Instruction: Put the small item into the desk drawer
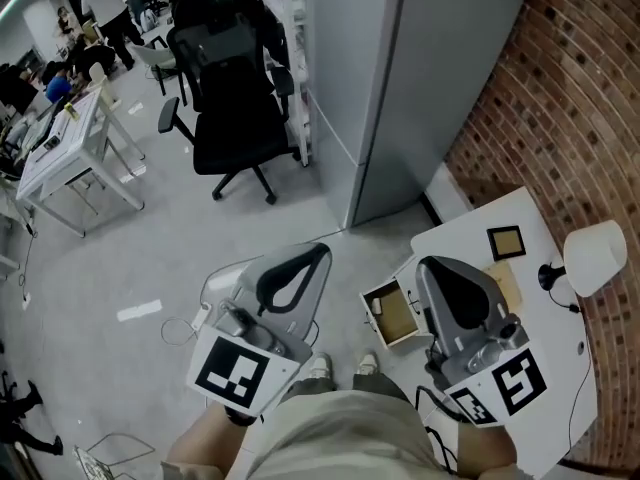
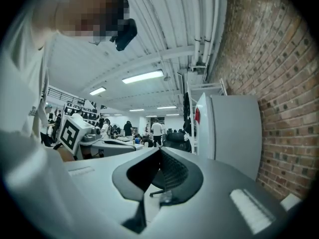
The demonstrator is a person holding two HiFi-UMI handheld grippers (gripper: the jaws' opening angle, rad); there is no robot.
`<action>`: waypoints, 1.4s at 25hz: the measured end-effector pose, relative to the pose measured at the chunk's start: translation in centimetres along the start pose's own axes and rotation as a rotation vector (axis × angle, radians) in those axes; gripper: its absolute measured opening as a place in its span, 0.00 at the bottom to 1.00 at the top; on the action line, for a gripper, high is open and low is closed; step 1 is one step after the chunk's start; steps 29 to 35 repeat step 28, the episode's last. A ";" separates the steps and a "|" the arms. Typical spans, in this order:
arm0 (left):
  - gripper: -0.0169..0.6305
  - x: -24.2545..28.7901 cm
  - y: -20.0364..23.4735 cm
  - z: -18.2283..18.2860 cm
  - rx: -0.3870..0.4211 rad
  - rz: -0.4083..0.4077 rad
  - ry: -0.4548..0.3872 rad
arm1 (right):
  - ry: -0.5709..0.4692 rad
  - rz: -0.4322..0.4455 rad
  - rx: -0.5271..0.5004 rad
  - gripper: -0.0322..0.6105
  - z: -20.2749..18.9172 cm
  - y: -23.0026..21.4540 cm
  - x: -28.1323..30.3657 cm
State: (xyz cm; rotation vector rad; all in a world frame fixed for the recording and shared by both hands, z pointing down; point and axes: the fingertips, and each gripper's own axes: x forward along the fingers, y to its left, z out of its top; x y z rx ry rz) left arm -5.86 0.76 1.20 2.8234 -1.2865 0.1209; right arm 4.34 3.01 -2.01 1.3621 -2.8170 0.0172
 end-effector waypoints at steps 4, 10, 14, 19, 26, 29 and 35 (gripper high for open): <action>0.03 -1.8 -0.1 2.4 0.033 0.025 -0.037 | -0.052 0.024 -0.059 0.05 3.4 1.1 -0.9; 0.03 -3.6 0.2 3.7 0.046 0.057 -0.044 | -0.055 0.055 -0.058 0.05 4.3 1.8 -0.9; 0.03 -3.5 0.3 4.1 0.055 0.067 -0.038 | -0.052 0.077 -0.057 0.05 4.4 1.7 -0.3; 0.03 -3.3 0.3 4.1 0.047 0.074 -0.039 | -0.046 0.104 -0.052 0.05 4.1 1.9 0.3; 0.03 -3.2 0.9 3.5 0.029 0.090 -0.025 | -0.046 0.126 -0.052 0.05 3.9 2.0 1.1; 0.03 -3.3 1.0 3.4 0.026 0.091 -0.025 | -0.047 0.123 -0.051 0.05 3.7 1.9 1.2; 0.03 -3.3 1.0 3.4 0.026 0.091 -0.025 | -0.047 0.123 -0.051 0.05 3.7 1.9 1.2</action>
